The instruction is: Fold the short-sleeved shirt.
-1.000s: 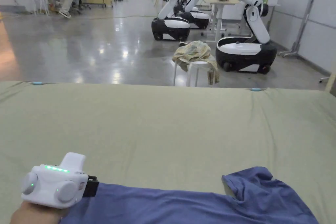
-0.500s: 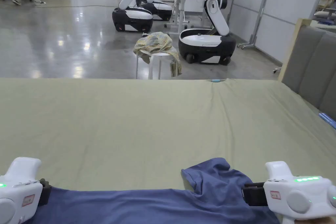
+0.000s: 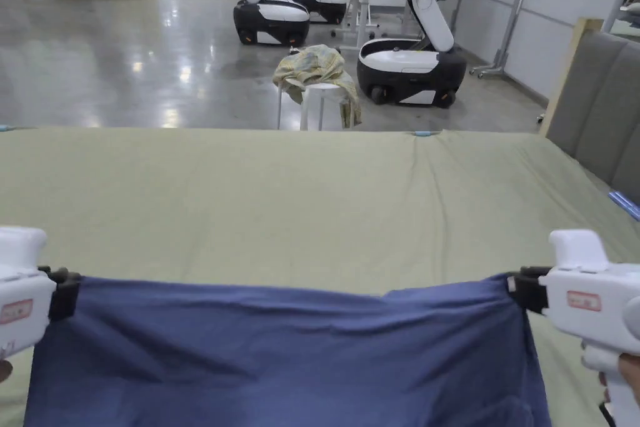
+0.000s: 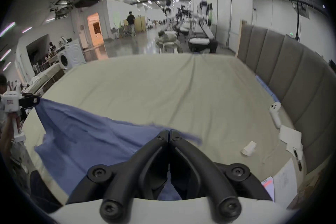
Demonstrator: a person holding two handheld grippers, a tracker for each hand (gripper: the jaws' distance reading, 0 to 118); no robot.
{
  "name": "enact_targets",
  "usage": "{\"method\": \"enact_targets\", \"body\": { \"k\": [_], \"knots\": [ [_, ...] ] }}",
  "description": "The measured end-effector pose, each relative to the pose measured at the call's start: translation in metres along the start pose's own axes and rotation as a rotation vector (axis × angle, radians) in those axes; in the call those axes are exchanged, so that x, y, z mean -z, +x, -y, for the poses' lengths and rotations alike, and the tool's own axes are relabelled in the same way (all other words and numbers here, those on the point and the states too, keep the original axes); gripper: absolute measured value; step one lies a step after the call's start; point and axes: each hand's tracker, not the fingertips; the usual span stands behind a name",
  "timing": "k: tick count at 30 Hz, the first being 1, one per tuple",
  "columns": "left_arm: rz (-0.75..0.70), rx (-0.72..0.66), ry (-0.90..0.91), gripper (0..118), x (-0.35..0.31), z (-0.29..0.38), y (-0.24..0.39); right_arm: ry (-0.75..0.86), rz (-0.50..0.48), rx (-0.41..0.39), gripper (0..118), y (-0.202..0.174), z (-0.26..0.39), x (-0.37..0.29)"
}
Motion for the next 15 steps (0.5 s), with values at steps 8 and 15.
{"method": "enact_targets", "body": {
  "k": [8,15],
  "knots": [
    [0.024,-0.034,-0.023,8,-0.113,0.094,0.012,-0.033,-0.02,0.035,2,-0.028,0.095,-0.121],
    [0.012,-0.04,-0.178,18,-0.094,0.172,0.026,-0.231,0.03,0.129,2,-0.032,0.2,-0.092]
  ]
}}
